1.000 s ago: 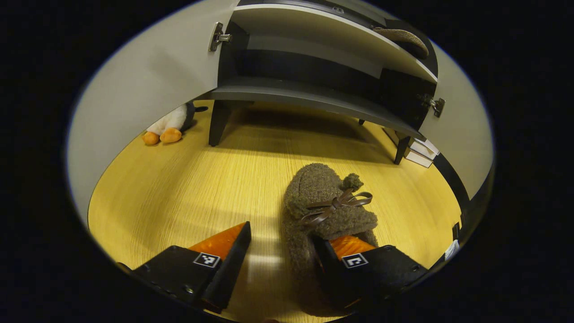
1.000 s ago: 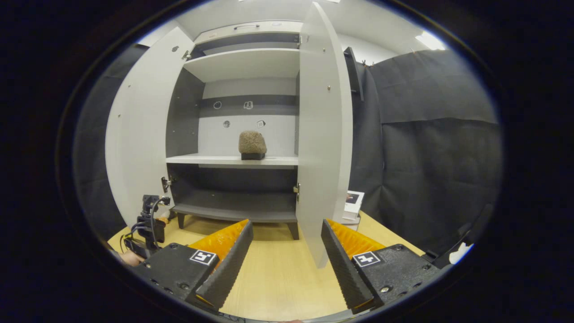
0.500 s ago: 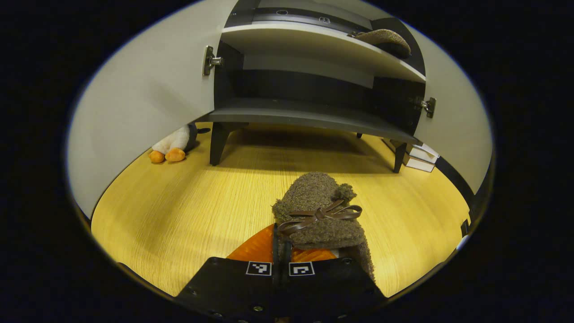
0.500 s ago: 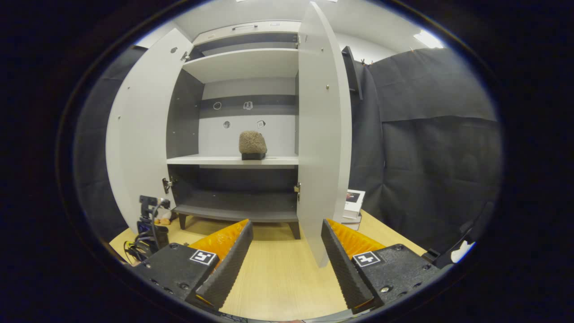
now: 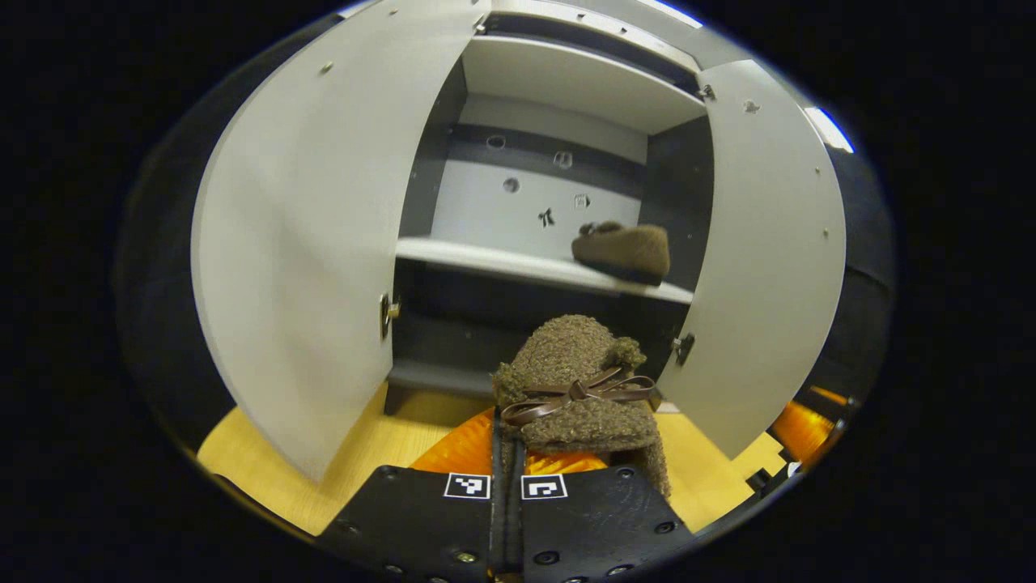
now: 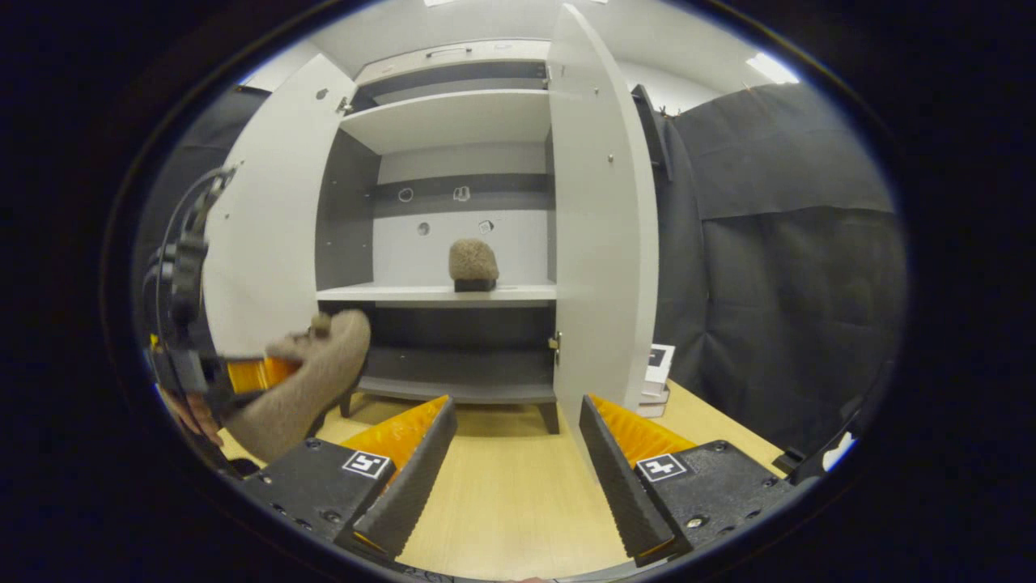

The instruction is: Grab one shoe with the right hand and put it into the shoe cabinet, grab the other shoe with the left hand and put it into the shoe cabinet; then close the right door with the right hand and the left door with the left hand.

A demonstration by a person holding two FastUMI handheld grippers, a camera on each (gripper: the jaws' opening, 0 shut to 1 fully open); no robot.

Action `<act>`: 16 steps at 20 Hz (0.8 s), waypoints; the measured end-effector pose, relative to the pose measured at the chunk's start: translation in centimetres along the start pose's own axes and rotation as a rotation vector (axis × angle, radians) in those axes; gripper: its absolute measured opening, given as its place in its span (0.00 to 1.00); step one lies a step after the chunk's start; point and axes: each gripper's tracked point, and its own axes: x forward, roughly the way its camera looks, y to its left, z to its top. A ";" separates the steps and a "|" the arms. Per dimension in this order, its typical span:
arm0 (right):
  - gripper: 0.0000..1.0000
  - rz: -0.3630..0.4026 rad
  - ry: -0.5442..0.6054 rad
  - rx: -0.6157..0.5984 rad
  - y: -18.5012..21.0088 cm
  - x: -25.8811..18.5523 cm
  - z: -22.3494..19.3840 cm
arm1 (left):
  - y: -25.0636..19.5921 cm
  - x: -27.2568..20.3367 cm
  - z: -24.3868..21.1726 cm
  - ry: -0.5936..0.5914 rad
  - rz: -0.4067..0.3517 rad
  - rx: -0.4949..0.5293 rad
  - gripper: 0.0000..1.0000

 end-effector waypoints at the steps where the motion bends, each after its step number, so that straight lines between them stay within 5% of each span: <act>1: 0.96 0.008 -0.005 0.000 0.3 -0.1 0.1 | -0.5 0.9 3.0 -0.053 0.003 0.011 0.00; 4: 0.96 0.024 -0.009 -0.005 0.9 -0.5 0.2 | -1.7 4.7 10.3 -0.125 -0.003 0.026 0.00; 8: 0.96 0.007 -0.025 0.001 0.0 -0.9 0.8 | -1.5 11.2 15.3 -0.078 0.006 0.001 0.00; 16: 0.95 -0.056 -0.024 0.004 -2.7 -1.4 1.0 | 1.2 23.2 14.8 0.133 0.075 -0.004 0.00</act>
